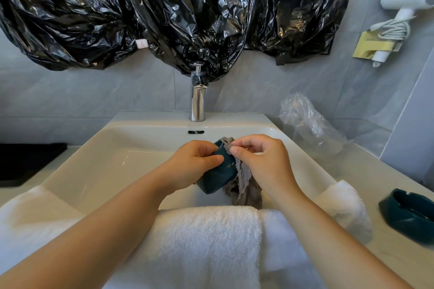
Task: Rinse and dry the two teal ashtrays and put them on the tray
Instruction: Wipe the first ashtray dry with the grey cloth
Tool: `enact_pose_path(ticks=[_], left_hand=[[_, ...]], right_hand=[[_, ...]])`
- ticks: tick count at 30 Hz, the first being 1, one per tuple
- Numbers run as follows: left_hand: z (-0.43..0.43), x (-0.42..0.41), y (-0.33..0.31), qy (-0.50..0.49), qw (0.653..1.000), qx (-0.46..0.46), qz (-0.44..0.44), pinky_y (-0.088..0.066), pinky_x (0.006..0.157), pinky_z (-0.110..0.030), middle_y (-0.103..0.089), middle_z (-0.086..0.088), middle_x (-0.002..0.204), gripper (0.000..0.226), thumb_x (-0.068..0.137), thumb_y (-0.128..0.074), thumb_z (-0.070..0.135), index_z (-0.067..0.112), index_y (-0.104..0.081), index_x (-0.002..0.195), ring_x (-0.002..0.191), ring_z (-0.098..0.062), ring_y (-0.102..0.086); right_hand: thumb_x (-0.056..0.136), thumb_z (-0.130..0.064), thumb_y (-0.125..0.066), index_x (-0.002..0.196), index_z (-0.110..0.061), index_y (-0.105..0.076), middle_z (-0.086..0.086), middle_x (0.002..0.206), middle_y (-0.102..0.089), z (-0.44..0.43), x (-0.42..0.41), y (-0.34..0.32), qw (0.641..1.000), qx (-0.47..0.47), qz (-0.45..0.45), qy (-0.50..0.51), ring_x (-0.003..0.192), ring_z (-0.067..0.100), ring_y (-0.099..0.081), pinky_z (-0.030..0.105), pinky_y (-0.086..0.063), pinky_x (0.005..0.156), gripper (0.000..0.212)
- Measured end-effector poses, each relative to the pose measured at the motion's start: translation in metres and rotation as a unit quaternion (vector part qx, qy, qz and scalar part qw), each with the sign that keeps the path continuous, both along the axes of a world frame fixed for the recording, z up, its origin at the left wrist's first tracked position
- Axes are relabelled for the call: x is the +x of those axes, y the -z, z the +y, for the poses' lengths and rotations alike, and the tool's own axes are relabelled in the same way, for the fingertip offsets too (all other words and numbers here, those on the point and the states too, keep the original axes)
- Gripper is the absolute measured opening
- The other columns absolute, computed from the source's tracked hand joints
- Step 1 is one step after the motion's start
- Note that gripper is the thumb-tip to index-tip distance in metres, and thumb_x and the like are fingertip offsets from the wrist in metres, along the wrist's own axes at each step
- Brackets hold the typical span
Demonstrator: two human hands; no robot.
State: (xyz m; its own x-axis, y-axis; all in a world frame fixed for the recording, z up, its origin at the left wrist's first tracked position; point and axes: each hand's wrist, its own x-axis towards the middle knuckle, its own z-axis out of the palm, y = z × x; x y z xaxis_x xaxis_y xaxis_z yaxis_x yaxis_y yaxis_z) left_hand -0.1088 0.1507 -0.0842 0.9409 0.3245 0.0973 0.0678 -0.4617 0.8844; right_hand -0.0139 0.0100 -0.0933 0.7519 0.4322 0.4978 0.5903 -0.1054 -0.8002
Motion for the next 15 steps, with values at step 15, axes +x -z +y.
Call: enact_pose_path(ticks=[15], left_hand=[[-0.003,-0.005,-0.002,0.011,0.999,0.043,0.004,-0.054,0.087,-0.038,-0.073,-0.011,0.096,0.017,0.097,-0.053,0.015,0.010,-0.070,0.097,0.091,-0.026,-0.067]], right_hand=[[0.087,-0.017,-0.070,0.090,-0.019,-0.076,-0.006,0.090,-0.073,0.001,0.002,0.000,0.999,-0.002,0.027,0.020,0.087,0.010,-0.066,0.020,-0.054,0.077,0.007]])
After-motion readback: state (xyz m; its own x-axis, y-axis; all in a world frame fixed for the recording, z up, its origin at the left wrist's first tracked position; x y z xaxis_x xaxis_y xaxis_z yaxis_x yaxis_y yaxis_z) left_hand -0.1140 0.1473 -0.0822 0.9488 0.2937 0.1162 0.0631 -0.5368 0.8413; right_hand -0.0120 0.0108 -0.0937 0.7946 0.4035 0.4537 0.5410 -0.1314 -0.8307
